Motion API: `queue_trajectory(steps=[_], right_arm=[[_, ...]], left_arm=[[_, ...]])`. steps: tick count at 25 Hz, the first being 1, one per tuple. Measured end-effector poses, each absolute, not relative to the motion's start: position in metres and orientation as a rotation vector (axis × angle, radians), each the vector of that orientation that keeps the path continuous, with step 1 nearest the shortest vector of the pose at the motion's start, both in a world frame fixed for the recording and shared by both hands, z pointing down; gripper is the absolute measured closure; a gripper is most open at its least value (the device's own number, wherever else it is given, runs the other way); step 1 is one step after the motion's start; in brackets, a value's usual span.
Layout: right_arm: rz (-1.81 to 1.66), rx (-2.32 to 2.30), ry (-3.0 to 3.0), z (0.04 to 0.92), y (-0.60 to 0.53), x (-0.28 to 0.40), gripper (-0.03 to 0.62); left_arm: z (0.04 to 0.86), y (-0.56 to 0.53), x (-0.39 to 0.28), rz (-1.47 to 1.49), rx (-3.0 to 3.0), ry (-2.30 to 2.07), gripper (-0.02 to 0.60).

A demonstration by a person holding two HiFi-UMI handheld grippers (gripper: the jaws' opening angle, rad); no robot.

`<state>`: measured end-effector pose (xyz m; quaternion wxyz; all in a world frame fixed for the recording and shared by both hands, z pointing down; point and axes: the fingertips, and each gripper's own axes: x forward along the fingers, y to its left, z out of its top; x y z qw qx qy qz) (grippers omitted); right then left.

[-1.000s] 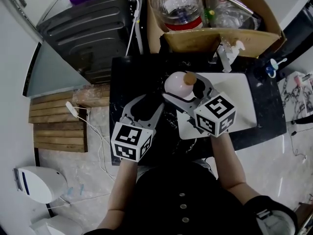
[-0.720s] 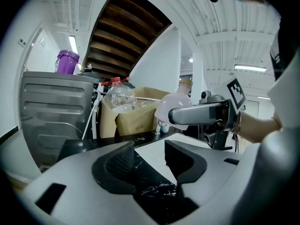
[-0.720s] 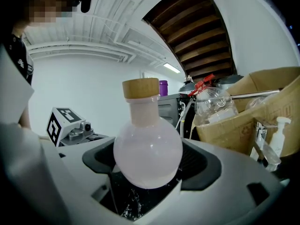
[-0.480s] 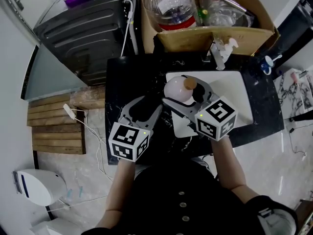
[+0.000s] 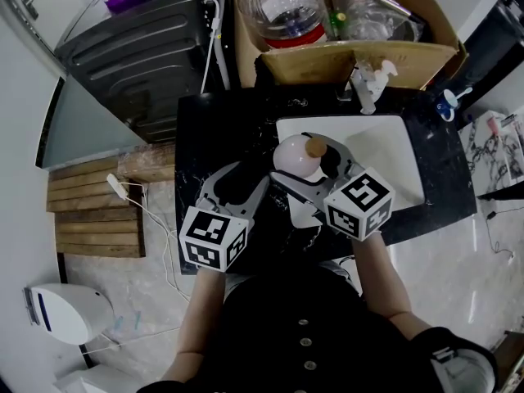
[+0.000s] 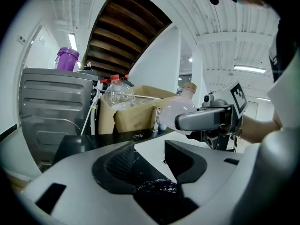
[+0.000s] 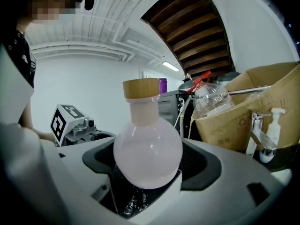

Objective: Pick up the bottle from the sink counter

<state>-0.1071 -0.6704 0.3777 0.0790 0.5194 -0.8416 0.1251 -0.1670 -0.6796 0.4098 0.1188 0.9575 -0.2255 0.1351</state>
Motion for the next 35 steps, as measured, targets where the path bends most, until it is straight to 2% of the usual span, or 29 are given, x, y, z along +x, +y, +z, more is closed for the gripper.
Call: queue_trajectory(steps=[35], right_arm=[[0.386, 1.549, -2.509, 0.385, -0.673, -0.106, 0.197]], left_arm=[[0.41, -0.685, -0.17, 0.377, 2.779, -0.7, 0.382]])
